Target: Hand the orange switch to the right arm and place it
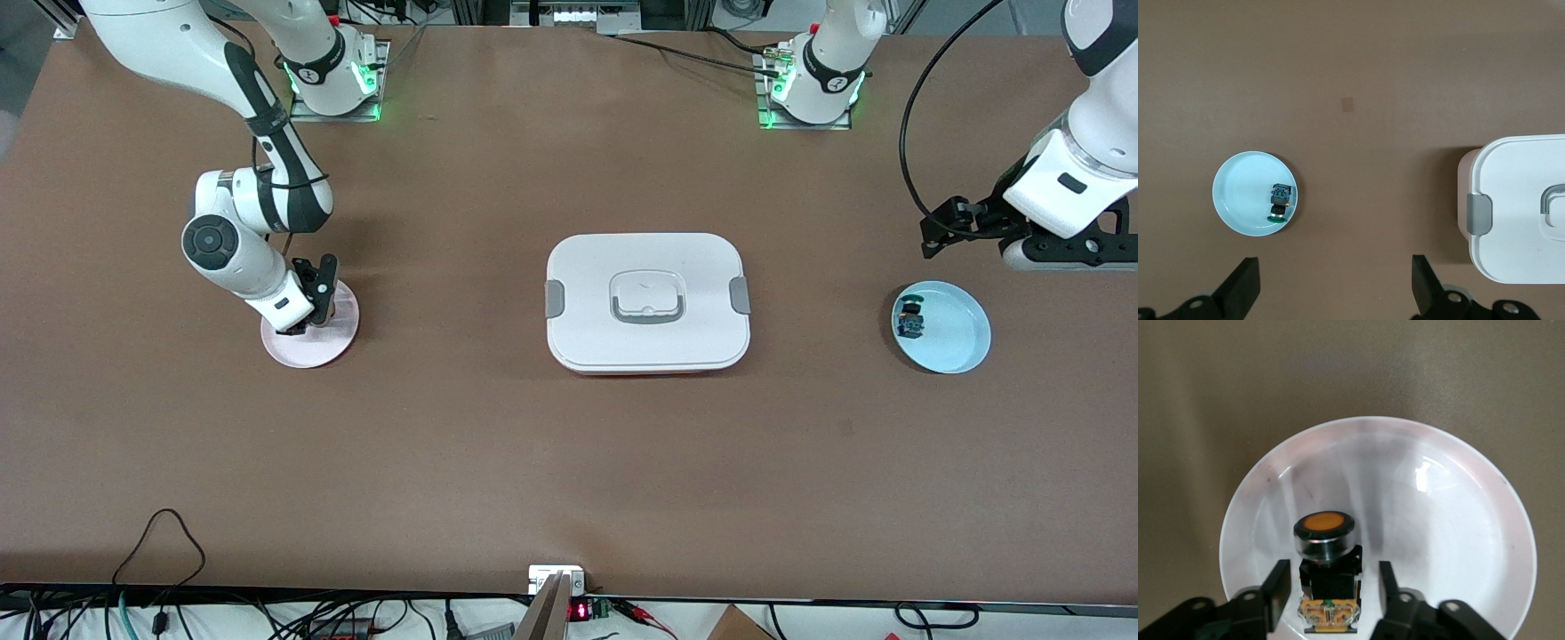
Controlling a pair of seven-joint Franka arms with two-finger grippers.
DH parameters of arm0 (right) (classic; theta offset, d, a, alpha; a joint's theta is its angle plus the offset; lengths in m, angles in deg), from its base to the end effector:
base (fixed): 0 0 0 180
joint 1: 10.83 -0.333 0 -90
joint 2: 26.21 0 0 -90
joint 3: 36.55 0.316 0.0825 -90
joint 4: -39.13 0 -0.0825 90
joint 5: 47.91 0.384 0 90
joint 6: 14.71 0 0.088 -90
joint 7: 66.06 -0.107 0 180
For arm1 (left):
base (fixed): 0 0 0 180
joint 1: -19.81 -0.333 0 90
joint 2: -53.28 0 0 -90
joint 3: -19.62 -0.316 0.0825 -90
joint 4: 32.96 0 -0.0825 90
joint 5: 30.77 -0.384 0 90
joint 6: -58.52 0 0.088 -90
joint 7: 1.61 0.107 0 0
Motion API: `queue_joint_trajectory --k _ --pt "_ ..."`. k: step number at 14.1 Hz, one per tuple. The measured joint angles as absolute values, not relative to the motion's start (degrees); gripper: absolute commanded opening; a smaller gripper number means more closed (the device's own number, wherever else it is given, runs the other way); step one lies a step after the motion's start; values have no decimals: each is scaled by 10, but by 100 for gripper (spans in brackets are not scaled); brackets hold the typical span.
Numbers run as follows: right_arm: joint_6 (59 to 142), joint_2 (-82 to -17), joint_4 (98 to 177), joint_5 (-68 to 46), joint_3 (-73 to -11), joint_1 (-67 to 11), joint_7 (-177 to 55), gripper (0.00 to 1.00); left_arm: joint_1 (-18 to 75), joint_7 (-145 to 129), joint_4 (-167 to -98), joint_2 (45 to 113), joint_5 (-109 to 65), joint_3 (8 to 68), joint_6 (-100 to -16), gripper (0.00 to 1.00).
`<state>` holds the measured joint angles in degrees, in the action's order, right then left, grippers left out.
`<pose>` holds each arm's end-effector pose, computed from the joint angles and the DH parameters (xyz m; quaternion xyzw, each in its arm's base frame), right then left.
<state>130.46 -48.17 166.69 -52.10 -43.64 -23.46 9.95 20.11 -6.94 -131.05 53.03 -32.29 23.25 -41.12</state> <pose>0.5381 0.0514 0.1943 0.7332 0.6777 -0.0551 0.0137 0.5629 -0.0363 0.5745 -0.9997 -0.0102 -0.0167 0.0119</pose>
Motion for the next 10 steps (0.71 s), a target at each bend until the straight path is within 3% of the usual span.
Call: queue_joint_trajectory --k 4,10 --pt "1268 -441 1647 -516 -438 -234 99 100 208 -69 -1311 530 -323 228 -408 100" --pt "1053 -388 1490 -492 -438 -234 -9 100 217 -85 -1307 531 -328 288 -379 100"
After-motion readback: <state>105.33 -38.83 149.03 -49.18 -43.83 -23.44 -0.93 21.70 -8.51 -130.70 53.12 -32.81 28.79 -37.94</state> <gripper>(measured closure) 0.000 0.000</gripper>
